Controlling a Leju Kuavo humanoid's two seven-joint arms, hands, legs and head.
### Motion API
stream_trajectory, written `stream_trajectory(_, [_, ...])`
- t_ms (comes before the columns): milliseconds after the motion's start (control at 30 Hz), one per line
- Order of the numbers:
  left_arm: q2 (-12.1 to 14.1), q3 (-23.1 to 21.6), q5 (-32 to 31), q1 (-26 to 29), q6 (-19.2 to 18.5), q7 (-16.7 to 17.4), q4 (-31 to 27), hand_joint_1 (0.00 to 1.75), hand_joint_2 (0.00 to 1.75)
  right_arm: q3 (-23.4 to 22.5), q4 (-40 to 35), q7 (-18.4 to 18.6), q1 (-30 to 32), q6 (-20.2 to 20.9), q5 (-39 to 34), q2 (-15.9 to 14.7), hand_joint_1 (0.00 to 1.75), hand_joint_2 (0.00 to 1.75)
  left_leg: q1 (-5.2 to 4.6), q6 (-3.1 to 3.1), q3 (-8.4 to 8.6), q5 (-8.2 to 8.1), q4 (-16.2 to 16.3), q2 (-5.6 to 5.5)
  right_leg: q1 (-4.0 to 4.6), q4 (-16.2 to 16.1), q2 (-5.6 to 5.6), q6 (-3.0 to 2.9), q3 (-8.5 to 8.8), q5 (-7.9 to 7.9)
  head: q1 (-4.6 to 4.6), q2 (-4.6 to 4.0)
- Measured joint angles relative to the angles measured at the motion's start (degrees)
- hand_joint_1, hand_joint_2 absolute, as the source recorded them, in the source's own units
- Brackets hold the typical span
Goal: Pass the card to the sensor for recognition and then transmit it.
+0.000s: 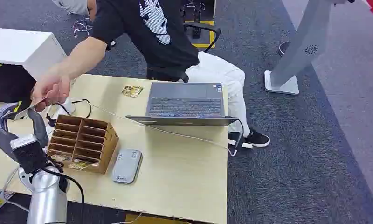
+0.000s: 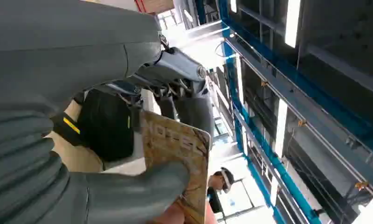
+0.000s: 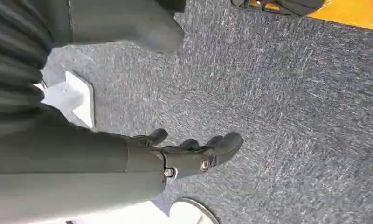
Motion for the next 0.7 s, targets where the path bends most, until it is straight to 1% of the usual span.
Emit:
stream_trajectory(500, [0.0, 0.0, 1.3, 1.0, 0.7, -0.3, -4.0, 1.75, 1.75, -0.1, 0.0, -0.5, 0.3, -0.4, 0.0, 0.0, 0.00, 1.75, 0.00, 0.00, -0.01, 0.00, 0.0, -0.02, 0.00, 0.0, -0.02, 0.00, 0.01, 0.00, 0.00, 0.00])
stream_trajectory(700, [0.0, -1.3, 1.1, 1.7, 0.8, -0.4, -7.1, 1.75, 1.75, -0.7, 0.0, -1.0, 0.3, -0.5, 0.0, 0.0, 0.00, 1.75, 0.00, 0.00, 0.00, 0.00, 0.0, -0.02, 0.00, 0.0, -0.02, 0.00, 0.00, 0.00, 0.00, 0.00])
